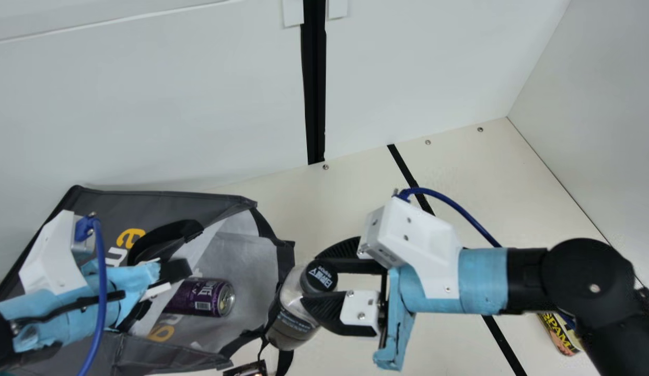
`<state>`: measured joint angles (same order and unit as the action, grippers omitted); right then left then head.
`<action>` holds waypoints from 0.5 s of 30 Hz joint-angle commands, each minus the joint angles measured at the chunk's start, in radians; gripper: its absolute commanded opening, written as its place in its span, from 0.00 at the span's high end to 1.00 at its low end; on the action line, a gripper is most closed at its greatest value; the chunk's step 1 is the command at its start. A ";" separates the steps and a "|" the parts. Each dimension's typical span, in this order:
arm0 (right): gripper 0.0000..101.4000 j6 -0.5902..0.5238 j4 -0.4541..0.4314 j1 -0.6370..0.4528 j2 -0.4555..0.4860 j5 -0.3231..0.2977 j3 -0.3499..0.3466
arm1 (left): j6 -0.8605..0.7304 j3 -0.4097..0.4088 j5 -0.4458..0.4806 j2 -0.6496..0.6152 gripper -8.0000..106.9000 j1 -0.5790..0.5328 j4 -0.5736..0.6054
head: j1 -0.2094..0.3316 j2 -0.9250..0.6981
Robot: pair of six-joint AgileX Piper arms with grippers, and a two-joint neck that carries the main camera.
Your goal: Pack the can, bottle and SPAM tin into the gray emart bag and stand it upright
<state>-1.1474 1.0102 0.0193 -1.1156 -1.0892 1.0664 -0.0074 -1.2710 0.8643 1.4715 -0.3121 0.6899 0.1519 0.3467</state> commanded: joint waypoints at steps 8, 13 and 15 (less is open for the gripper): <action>1.00 -0.073 0.065 0.064 -0.089 0.071 0.003 | 0.000 0.000 0.000 0.000 1.00 0.000 0.000 | 0.023 0.002; 1.00 -0.117 0.100 0.092 -0.147 0.100 0.015 | 0.000 0.000 0.000 0.000 1.00 0.000 0.000 | 0.023 0.002; 1.00 -0.133 0.112 0.103 -0.171 0.111 0.022 | 0.000 0.000 0.000 0.000 1.00 0.000 0.000 | 0.023 0.002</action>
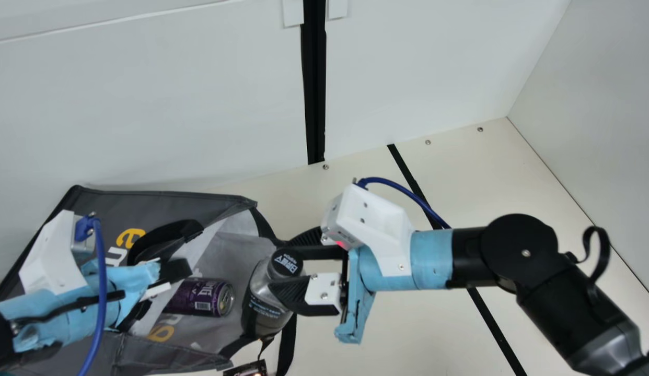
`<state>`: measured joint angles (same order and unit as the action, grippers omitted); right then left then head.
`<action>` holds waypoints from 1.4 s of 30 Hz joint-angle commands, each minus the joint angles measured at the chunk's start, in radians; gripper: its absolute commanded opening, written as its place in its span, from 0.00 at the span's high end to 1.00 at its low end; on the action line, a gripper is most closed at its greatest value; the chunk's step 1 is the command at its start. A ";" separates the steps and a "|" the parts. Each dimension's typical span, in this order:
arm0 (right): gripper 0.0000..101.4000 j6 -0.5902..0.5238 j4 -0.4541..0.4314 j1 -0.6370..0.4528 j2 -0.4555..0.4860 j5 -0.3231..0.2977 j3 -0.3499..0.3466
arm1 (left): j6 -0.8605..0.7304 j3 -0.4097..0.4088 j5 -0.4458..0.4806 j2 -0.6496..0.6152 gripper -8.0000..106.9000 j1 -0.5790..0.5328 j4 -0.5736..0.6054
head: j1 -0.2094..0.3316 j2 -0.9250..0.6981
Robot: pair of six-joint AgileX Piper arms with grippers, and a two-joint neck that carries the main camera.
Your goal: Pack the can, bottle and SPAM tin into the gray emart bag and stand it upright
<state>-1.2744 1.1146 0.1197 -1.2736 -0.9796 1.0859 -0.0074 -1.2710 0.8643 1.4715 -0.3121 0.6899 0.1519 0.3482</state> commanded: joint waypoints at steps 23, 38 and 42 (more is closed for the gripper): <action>1.00 -0.149 0.128 0.134 -0.320 0.079 0.124 | 0.000 0.000 0.000 0.000 1.00 0.000 0.000 | 0.023 0.001; 1.00 -0.166 0.125 0.198 -0.497 0.106 0.237 | 0.000 0.000 0.000 0.000 1.00 0.000 0.000 | 0.023 0.001; 1.00 -0.162 0.110 0.214 -0.536 0.113 0.269 | 0.000 0.000 0.000 0.000 1.00 0.000 0.000 | 0.023 0.001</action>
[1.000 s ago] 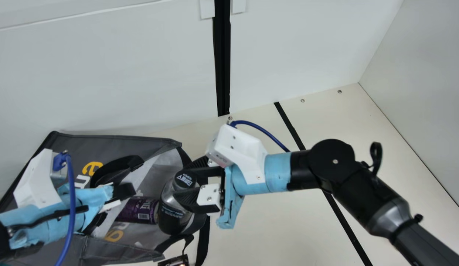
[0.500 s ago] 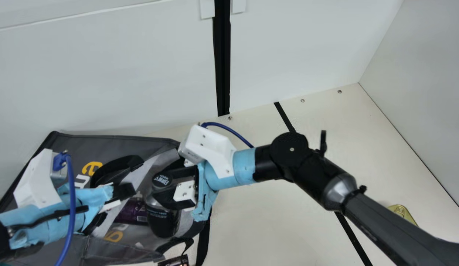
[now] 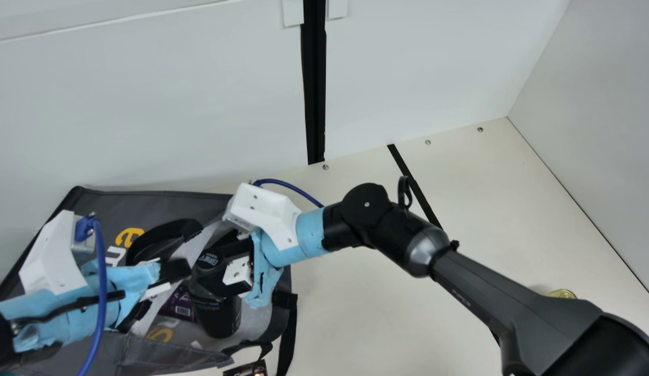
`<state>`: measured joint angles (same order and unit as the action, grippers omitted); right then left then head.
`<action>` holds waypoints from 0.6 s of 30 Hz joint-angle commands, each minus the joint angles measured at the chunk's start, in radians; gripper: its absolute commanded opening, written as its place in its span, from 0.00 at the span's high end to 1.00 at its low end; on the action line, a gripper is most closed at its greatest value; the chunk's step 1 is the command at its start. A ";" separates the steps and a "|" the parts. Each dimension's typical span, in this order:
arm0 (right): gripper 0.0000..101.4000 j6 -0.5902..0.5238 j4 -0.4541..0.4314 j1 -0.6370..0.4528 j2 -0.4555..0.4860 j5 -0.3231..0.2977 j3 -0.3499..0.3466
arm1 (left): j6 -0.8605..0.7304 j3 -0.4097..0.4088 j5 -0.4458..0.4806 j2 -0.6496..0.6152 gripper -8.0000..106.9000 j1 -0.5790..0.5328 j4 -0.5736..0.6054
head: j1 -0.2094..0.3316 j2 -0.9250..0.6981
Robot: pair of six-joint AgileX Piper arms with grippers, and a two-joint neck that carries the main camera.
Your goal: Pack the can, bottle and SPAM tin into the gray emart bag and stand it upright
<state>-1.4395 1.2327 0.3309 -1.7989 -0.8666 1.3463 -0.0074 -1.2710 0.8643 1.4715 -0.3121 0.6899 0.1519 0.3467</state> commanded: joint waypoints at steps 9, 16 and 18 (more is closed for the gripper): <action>0.87 0.026 -0.043 0.031 -0.076 0.013 0.083 | 0.000 0.000 0.000 0.000 1.00 0.000 0.000 | 0.023 0.002; 0.64 0.035 -0.058 0.041 -0.095 0.015 0.114 | 0.000 0.000 0.000 0.000 1.00 0.000 0.000 | 0.023 0.002; 0.57 0.037 -0.061 0.042 -0.097 0.014 0.119 | 0.000 0.000 0.000 0.000 1.00 0.000 0.000 | 0.023 0.002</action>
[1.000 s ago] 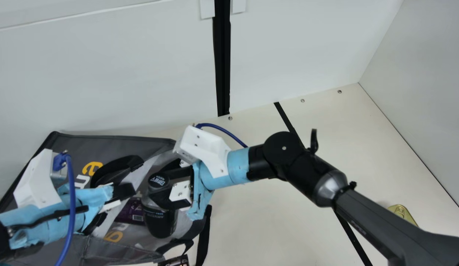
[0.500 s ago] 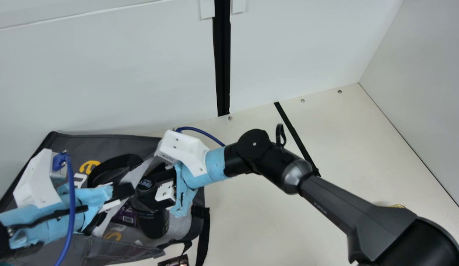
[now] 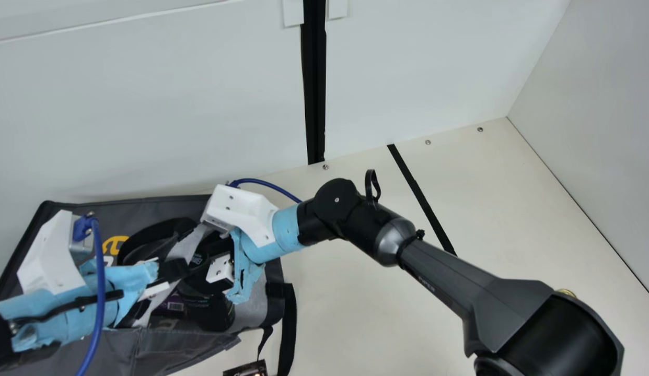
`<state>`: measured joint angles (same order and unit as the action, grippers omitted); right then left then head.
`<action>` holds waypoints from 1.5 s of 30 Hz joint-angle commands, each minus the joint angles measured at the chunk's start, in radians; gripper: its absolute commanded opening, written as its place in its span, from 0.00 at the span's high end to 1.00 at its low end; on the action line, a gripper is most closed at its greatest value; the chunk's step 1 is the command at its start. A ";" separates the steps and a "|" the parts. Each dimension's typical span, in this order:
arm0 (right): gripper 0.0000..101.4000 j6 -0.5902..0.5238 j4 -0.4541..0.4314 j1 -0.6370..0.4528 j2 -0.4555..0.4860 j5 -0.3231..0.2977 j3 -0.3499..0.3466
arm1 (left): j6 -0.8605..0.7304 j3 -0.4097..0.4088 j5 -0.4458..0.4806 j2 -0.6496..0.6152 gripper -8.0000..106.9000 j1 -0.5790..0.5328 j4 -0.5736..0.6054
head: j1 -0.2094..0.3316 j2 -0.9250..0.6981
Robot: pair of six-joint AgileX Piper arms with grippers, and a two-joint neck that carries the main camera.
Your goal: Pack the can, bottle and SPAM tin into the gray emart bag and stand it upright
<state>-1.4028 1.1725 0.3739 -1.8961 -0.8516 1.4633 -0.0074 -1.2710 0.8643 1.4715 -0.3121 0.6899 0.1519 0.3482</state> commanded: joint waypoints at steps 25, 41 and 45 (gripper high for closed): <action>0.06 -0.002 -0.022 -0.064 0.050 -0.037 -0.027 | 0.000 0.000 0.000 0.000 1.00 0.000 0.004 | 0.023 0.001; 0.06 -0.006 -0.021 -0.190 0.197 -0.075 -0.147 | 0.000 0.000 0.000 0.000 1.00 0.000 0.004 | 0.023 0.001; 0.06 -0.001 -0.026 -0.218 0.238 -0.075 -0.176 | 0.000 0.000 0.000 0.000 1.00 0.000 0.004 | 0.023 0.001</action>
<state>-1.4081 1.1481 0.1610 -1.6697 -0.9255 1.2934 -0.0074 -1.2710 0.8643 1.4715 -0.3121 0.6936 0.1519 0.3467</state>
